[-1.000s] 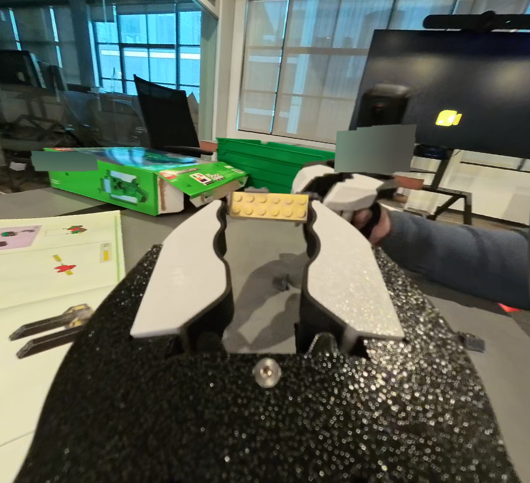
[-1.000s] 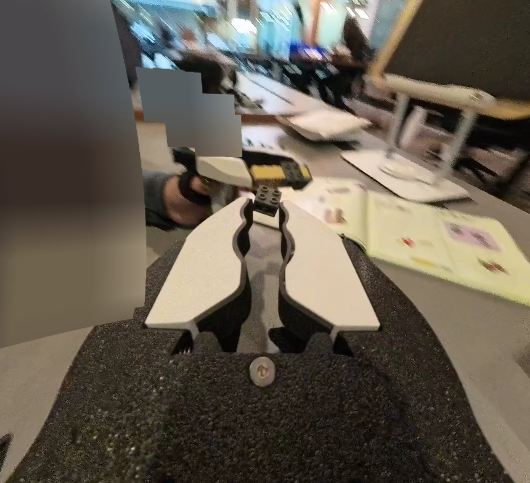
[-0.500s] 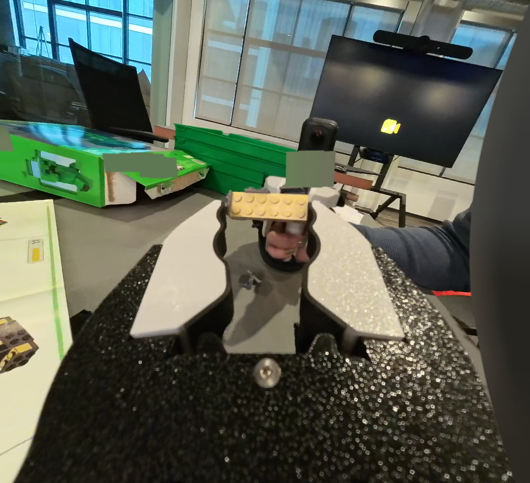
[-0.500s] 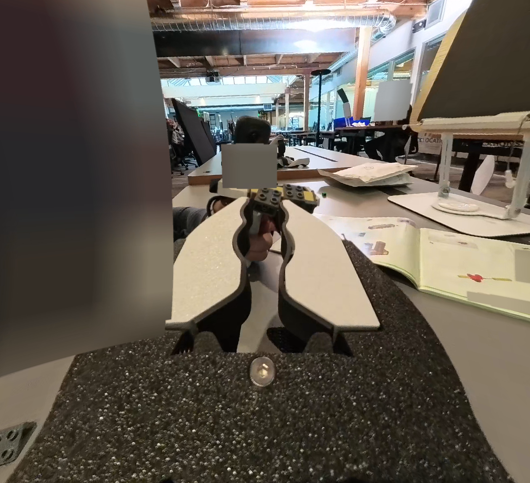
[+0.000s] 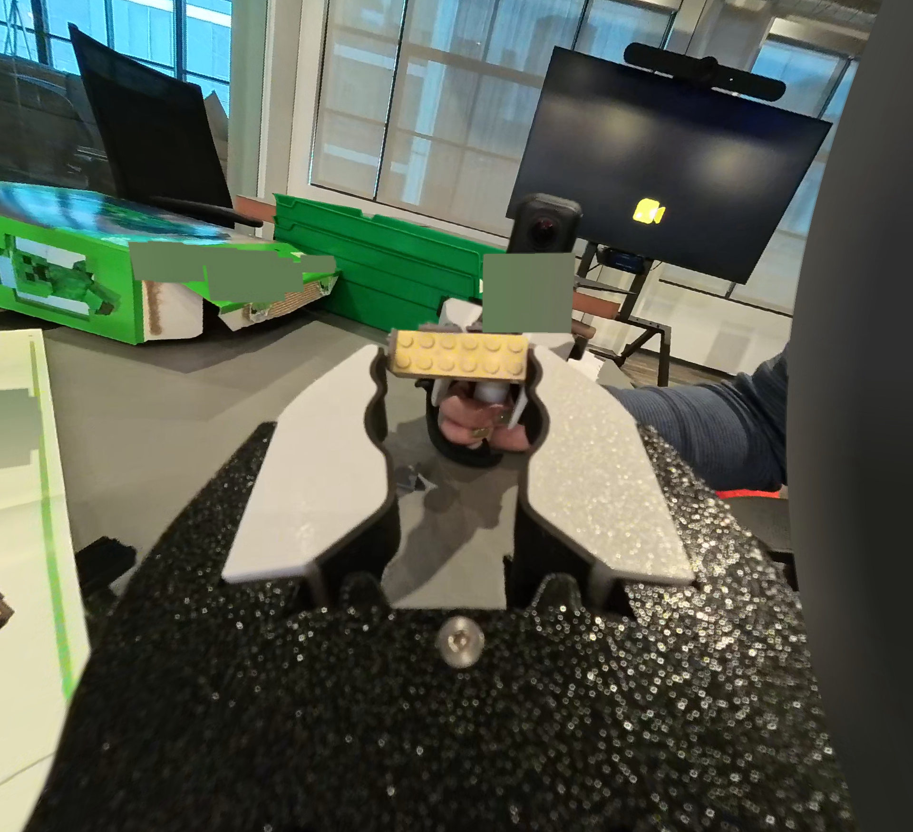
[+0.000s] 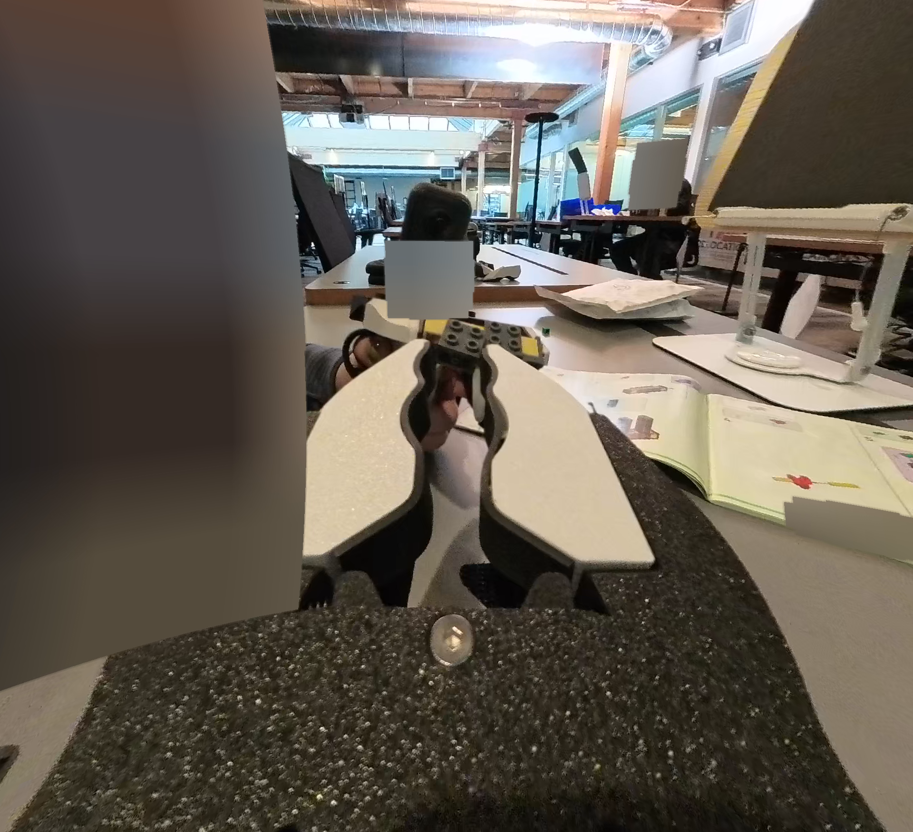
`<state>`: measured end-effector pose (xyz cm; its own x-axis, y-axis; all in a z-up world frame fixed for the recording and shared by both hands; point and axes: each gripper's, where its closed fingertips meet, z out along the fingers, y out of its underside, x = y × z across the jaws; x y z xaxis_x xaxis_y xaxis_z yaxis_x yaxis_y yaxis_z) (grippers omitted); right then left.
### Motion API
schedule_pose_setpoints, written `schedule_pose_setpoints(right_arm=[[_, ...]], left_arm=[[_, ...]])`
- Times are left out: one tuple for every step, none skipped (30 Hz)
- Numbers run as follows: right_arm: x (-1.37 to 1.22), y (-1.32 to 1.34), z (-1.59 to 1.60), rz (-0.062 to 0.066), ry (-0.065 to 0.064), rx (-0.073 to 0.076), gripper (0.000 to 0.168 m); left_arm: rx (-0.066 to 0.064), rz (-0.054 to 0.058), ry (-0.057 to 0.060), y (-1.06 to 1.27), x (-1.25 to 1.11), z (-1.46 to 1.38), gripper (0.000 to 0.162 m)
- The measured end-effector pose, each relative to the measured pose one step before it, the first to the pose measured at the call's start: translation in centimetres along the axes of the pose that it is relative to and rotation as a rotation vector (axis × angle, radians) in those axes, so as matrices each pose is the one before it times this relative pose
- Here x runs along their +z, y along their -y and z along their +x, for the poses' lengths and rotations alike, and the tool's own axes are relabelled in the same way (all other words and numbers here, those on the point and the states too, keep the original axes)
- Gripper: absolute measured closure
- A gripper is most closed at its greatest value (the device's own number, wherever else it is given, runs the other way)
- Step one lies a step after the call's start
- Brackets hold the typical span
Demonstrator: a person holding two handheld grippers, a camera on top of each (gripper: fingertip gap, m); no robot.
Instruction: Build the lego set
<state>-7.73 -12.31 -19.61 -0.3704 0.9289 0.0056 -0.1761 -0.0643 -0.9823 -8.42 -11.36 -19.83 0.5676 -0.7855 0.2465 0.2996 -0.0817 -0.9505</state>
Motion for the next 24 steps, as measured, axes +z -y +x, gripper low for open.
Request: schedule_pose_setpoints(right_arm=[[0.011, 0.048, -0.017, -0.0023, -0.0041, -0.006, 0.152], [0.02, 0.116, -0.029, 0.0005, -0.0029, -0.0043, 0.152], [0.029, 0.081, -0.03, -0.004, -0.0034, -0.0011, 0.152], [0.059, -0.015, -0.049, -0.0125, -0.0019, 0.0021, 0.152], [0.068, -0.056, -0.068, -0.0182, -0.0003, 0.0043, 0.151], [0.02, 0.065, -0.081, -0.0111, -0.0006, -0.0001, 0.152], [0.022, 0.022, -0.056, -0.0156, -0.0021, -0.0022, 0.151], [0.012, -0.043, 0.026, -0.0191, -0.008, -0.0032, 0.152], [0.002, -0.037, -0.001, -0.0175, -0.0059, -0.0056, 0.152], [-0.008, 0.007, -0.024, -0.016, -0.0048, -0.0052, 0.152], [-0.01, 0.094, -0.043, -0.0141, -0.0036, -0.0022, 0.152], [0.013, 0.102, -0.045, -0.0187, -0.0031, 0.0001, 0.152], [0.024, 0.12, -0.089, -0.0213, 0.0008, -0.0019, 0.152], [0.026, 0.131, -0.087, -0.0239, -0.0002, -0.0031, 0.152], [0.052, 0.156, -0.083, -0.0225, -0.0016, -0.007, 0.152], [0.081, 0.193, -0.066, -0.0185, -0.0015, -0.0088, 0.152], [0.118, 0.285, -0.034, -0.0153, -0.0006, 0.0016, 0.152], [0.121, 0.481, -0.079, -0.0094, 0.0031, 0.0081, 0.152], [0.153, 0.609, -0.023, -0.0075, 0.0014, 0.0031, 0.152], [0.148, 0.678, 0.028, -0.0135, -0.0006, -0.0045, 0.152], [0.104, 0.756, 0.15, -0.0213, -0.0048, -0.0163, 0.152], [-0.013, 0.933, 0.275, -0.0201, -0.0099, -0.0296, 0.152], [-0.177, 1.211, 0.432, -0.0094, -0.0172, -0.0338, 0.152], [-0.338, 1.427, 0.641, 0.0026, -0.0252, -0.0316, 0.152]], left_arm=[[-0.0018, -0.0015, -0.0035, -0.046, 0.039, 0.082, 0.108], [0.0002, -0.0018, -0.0036, -0.035, 0.049, 0.079, 0.108], [0.002, -0.0012, -0.0032, -0.029, 0.029, 0.093, 0.108], [0.0029, 0.0017, -0.0042, -0.003, 0.036, 0.113, 0.108], [0.0038, 0.0033, -0.0027, 0.025, 0.006, 0.094, 0.108], [0.0032, 0.0055, -0.0007, 0.049, -0.026, 0.048, 0.108], [0.0006, 0.004, -0.0019, 0.046, -0.013, 0.039, 0.108], [-0.0012, 0.002, -0.0025, 0.014, -0.005, 0.025, 0.108], [-0.002, 0.0022, -0.0027, 0.014, 0.01, 0.031, 0.108], [-0.002, 0.0034, -0.0038, 0.029, 0.018, 0.046, 0.108], [-0.002, 0.0057, -0.0042, 0.045, 0.028, 0.069, 0.108], [-0.0028, 0.0081, -0.0053, 0.067, 0.011, 0.076, 0.108], [-0.0034, 0.0093, -0.0078, 0.086, 0.005, 0.116, 0.108], [-0.002, 0.0087, -0.0078, 0.099, -0.014, 0.123, 0.108], [-0.0012, 0.0108, -0.0063, 0.163, -0.032, 0.115, 0.108], [-0.0042, 0.0159, -0.0043, 0.257, -0.044, 0.103, 0.108], [-0.004, 0.0185, -0.0064, 0.336, -0.048, 0.116, 0.108], [-0.0051, 0.0249, -0.0077, 0.516, -0.023, 0.144, 0.108], [-0.003, 0.0295, -0.005, 0.68, 0.006, 0.108, 0.108], [-0.0001, 0.0302, 0.0034, 0.768, 0.082, -0.014, 0.109], [-0.0009, 0.0307, 0.0091, 0.862, 0.154, -0.153, 0.108], [-0.0017, 0.0252, 0.0075, 0.94, 0.277, -0.237, 0.108], [0.0032, 0.0104, 0.0019, 0.917, 0.435, -0.29, 0.108], [0.0139, 0.0029, -0.0043, 1.018, 0.569, -0.294, 0.108]])
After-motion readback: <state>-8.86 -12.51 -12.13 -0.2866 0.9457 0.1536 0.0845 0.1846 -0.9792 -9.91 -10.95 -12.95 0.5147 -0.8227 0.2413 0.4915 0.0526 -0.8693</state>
